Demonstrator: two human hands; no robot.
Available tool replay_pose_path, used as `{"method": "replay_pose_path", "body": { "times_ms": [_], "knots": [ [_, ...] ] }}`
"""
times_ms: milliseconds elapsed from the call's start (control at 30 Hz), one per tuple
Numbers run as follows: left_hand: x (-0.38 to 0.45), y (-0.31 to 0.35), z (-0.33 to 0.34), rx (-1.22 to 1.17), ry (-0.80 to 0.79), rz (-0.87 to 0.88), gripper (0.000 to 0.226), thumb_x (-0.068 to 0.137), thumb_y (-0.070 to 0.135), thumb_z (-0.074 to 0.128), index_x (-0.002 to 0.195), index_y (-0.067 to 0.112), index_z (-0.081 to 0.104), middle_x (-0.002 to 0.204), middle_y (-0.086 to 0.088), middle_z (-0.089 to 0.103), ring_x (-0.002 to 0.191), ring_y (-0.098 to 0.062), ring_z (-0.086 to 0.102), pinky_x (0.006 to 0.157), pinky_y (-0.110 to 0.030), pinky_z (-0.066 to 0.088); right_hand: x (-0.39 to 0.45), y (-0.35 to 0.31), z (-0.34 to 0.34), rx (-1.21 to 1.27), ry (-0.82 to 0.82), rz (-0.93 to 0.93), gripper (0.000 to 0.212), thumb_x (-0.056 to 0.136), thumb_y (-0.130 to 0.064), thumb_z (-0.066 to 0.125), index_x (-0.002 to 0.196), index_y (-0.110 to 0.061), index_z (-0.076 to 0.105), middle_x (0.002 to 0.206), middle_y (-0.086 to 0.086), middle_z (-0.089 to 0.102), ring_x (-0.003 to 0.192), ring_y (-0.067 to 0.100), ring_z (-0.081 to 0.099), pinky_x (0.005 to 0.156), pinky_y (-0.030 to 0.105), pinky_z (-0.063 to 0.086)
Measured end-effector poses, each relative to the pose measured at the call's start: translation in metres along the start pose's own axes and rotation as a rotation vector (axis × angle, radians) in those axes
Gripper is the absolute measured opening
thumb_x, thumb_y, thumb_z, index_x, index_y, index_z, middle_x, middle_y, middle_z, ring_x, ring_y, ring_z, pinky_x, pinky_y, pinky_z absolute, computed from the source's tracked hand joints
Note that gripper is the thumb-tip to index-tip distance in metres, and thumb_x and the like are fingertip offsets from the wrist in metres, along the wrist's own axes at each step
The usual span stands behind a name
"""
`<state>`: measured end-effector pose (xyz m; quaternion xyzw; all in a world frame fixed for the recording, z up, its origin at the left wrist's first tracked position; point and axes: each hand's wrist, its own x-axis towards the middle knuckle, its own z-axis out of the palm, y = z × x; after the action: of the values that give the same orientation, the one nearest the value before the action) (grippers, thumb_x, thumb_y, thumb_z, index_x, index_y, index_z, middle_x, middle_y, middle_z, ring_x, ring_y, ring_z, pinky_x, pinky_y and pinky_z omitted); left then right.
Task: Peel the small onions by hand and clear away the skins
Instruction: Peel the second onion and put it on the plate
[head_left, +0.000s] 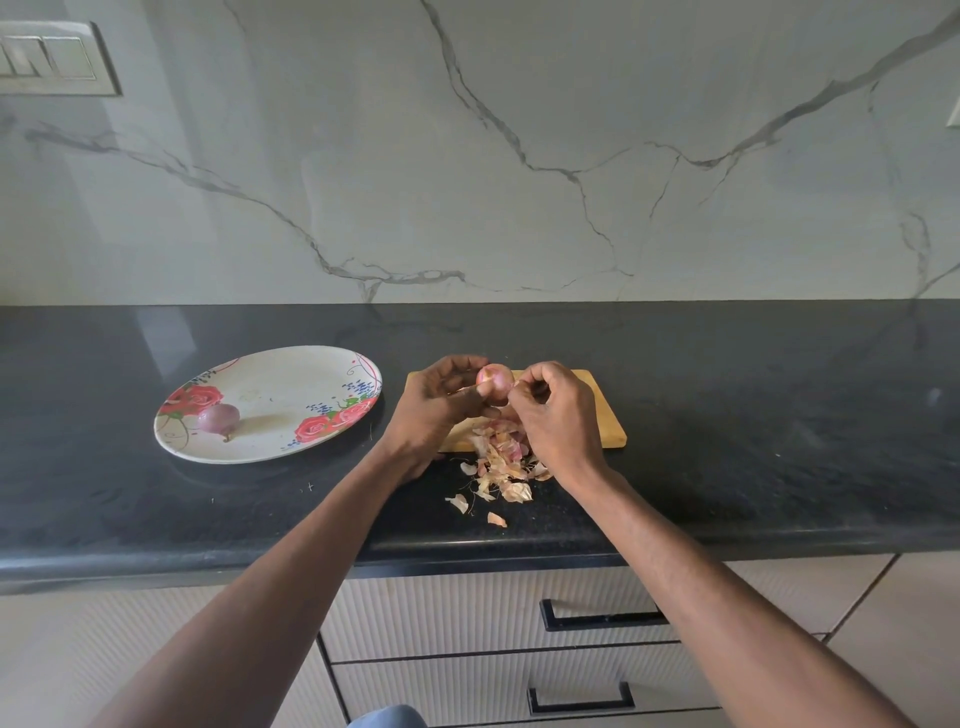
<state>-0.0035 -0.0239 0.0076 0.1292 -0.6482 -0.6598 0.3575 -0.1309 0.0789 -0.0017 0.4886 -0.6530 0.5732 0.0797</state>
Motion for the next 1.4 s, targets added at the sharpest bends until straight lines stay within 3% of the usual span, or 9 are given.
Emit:
{"method": "replay_pose_path", "body": {
  "times_ms": [200, 400, 500, 633, 767, 933, 1067, 1200, 1400],
  "knots": [
    [0.001, 0.005, 0.0, -0.176, -0.018, -0.058, 0.022, 0.096, -0.001, 0.058, 0.117, -0.005, 0.06, 0.1, -0.02, 0.072, 0.082, -0.027, 0.07, 0.072, -0.031, 0.059, 0.001, 0.001, -0.001, -0.027, -0.005, 0.04, 0.016, 0.088, -0.005, 0.071, 0.078, -0.011, 0.06, 0.077, 0.001, 0.061, 0.066, 0.011, 0.053, 0.058, 0.015, 0.043],
    [0.0, 0.008, 0.001, -0.195, -0.007, -0.096, 0.02, 0.099, -0.002, 0.051, 0.111, 0.0, 0.066, 0.095, -0.016, 0.071, 0.077, -0.022, 0.064, 0.063, -0.027, 0.054, 0.001, 0.0, -0.004, -0.026, 0.04, 0.001, 0.011, 0.086, 0.001, 0.072, 0.092, -0.008, 0.07, 0.083, -0.002, 0.068, 0.071, 0.005, 0.061, 0.064, 0.019, 0.053],
    [0.0, 0.008, -0.001, -0.139, 0.006, -0.105, 0.022, 0.099, 0.003, 0.053, 0.115, 0.004, 0.068, 0.098, -0.015, 0.07, 0.079, -0.022, 0.063, 0.064, -0.029, 0.05, 0.001, -0.005, -0.006, 0.069, 0.015, 0.021, 0.008, 0.09, -0.011, 0.074, 0.096, -0.01, 0.079, 0.082, -0.012, 0.073, 0.076, 0.002, 0.069, 0.067, 0.018, 0.055],
    [-0.002, 0.009, 0.001, -0.107, 0.011, -0.116, 0.025, 0.098, 0.007, 0.056, 0.12, 0.008, 0.068, 0.097, -0.015, 0.071, 0.077, -0.021, 0.067, 0.062, -0.027, 0.054, 0.002, -0.01, -0.009, 0.186, -0.022, 0.097, 0.022, 0.084, -0.026, 0.08, 0.101, -0.012, 0.08, 0.083, -0.022, 0.072, 0.082, -0.005, 0.07, 0.071, 0.012, 0.053],
    [-0.002, 0.008, 0.001, -0.063, 0.01, -0.115, 0.029, 0.097, 0.012, 0.061, 0.125, 0.009, 0.067, 0.103, -0.018, 0.075, 0.081, -0.026, 0.072, 0.063, -0.029, 0.058, 0.003, -0.008, -0.008, 0.204, -0.043, 0.132, 0.02, 0.084, -0.024, 0.081, 0.1, -0.011, 0.08, 0.09, -0.01, 0.077, 0.087, 0.0, 0.072, 0.077, 0.019, 0.057],
    [-0.003, 0.006, 0.003, -0.048, -0.006, -0.07, 0.026, 0.096, 0.005, 0.062, 0.119, 0.011, 0.07, 0.106, -0.015, 0.076, 0.087, -0.024, 0.073, 0.075, -0.029, 0.059, 0.004, -0.004, -0.006, 0.189, -0.055, 0.219, 0.008, 0.084, -0.019, 0.081, 0.088, -0.013, 0.082, 0.074, -0.013, 0.075, 0.072, 0.002, 0.072, 0.068, 0.024, 0.058],
    [-0.002, 0.005, 0.002, -0.037, -0.013, -0.064, 0.027, 0.096, 0.003, 0.062, 0.12, 0.012, 0.07, 0.109, -0.015, 0.075, 0.093, -0.023, 0.073, 0.08, -0.029, 0.059, 0.003, -0.001, -0.004, 0.222, -0.069, 0.258, 0.009, 0.083, -0.019, 0.082, 0.088, -0.011, 0.082, 0.077, -0.004, 0.078, 0.075, 0.013, 0.075, 0.076, 0.043, 0.062],
    [-0.002, 0.004, 0.001, -0.046, -0.017, -0.07, 0.027, 0.095, 0.002, 0.061, 0.12, 0.011, 0.07, 0.112, -0.015, 0.074, 0.097, -0.025, 0.072, 0.082, -0.03, 0.059, 0.002, -0.003, -0.005, 0.228, -0.061, 0.238, 0.008, 0.082, -0.019, 0.082, 0.084, -0.012, 0.082, 0.074, -0.003, 0.077, 0.07, 0.021, 0.075, 0.069, 0.048, 0.062],
    [0.001, 0.003, 0.001, -0.103, 0.001, -0.092, 0.027, 0.094, 0.001, 0.062, 0.118, 0.006, 0.071, 0.114, -0.018, 0.073, 0.096, -0.025, 0.071, 0.08, -0.031, 0.059, 0.003, -0.009, -0.007, 0.271, -0.068, 0.28, 0.006, 0.082, -0.017, 0.08, 0.078, -0.013, 0.081, 0.067, -0.006, 0.075, 0.065, 0.01, 0.073, 0.062, 0.027, 0.059]
  ]
}}
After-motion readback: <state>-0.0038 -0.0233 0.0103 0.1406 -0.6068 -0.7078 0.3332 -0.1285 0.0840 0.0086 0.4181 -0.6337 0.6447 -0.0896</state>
